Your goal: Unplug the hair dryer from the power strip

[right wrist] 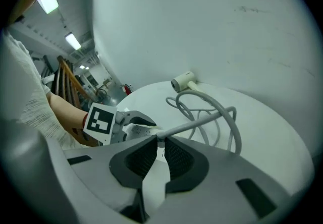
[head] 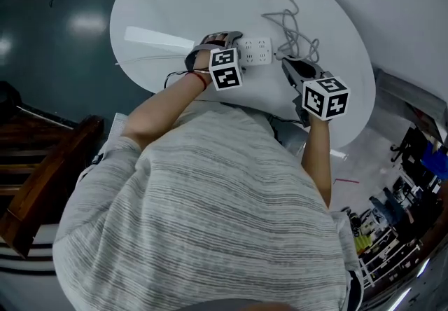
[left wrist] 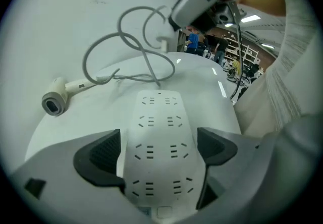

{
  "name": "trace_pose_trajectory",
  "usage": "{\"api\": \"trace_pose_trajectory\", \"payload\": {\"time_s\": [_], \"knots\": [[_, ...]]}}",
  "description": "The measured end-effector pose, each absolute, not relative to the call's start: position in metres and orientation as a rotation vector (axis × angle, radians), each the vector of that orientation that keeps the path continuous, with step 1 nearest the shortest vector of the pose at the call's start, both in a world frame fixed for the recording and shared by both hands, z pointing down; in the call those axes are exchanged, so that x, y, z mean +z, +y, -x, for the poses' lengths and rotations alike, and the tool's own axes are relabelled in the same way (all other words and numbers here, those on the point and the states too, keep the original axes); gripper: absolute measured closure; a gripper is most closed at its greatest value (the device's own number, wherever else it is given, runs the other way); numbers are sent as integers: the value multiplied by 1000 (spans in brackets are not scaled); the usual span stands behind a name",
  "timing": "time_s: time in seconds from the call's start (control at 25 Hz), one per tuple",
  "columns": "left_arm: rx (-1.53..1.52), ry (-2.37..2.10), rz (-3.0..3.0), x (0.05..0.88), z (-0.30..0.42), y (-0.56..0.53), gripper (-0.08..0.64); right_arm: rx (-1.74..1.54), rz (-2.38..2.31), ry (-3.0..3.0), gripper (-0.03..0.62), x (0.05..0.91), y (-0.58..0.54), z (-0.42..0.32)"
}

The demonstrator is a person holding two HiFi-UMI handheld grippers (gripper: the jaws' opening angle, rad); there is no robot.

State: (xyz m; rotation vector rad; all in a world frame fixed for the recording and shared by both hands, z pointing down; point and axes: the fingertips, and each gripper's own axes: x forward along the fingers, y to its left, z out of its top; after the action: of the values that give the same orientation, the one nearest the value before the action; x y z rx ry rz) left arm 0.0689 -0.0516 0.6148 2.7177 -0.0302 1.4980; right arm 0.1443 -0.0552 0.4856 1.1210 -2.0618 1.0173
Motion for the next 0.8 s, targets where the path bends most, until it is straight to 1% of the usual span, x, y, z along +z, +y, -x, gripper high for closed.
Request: {"api": "trace_pose_trajectory", "payload": {"time_s": [0.2,0.4,0.44,0.48,0.52,0.56,0.64,0.68,0.72,0.8], "knots": [[1304,-107,-2741,587,-70,-60,95,1151,-1206,-2049,538,503,-39,-162],[975,-226,-2692,555,-73,-67,98,1233,-1197,-1998,538,535,-25,-165],[921,-242,-2668,550,-72,-68,101,1238,-1187,-1985,538,541,-21,-165],[875,-258,-2646,543,-72,-69,122,1241,-1177,-1974,538,547,-18,-164],[834,-275,-2625,537,-70,-71,177,1245,-1171,-1965,538,553,-16,-164],[793,-295,-2604,531,-69,-73,251,1249,-1170,-1958,538,557,-15,-163],[705,-328,-2555,521,-65,-78,445,1256,-1193,-1945,540,564,-13,-163],[663,-338,-2527,518,-64,-80,513,1259,-1212,-1942,540,566,-13,-164],[623,-344,-2499,514,-63,-82,550,1260,-1229,-1940,538,567,-13,-167],[553,-349,-2454,507,-64,-83,554,1255,-1260,-1943,538,565,-13,-173]]}}
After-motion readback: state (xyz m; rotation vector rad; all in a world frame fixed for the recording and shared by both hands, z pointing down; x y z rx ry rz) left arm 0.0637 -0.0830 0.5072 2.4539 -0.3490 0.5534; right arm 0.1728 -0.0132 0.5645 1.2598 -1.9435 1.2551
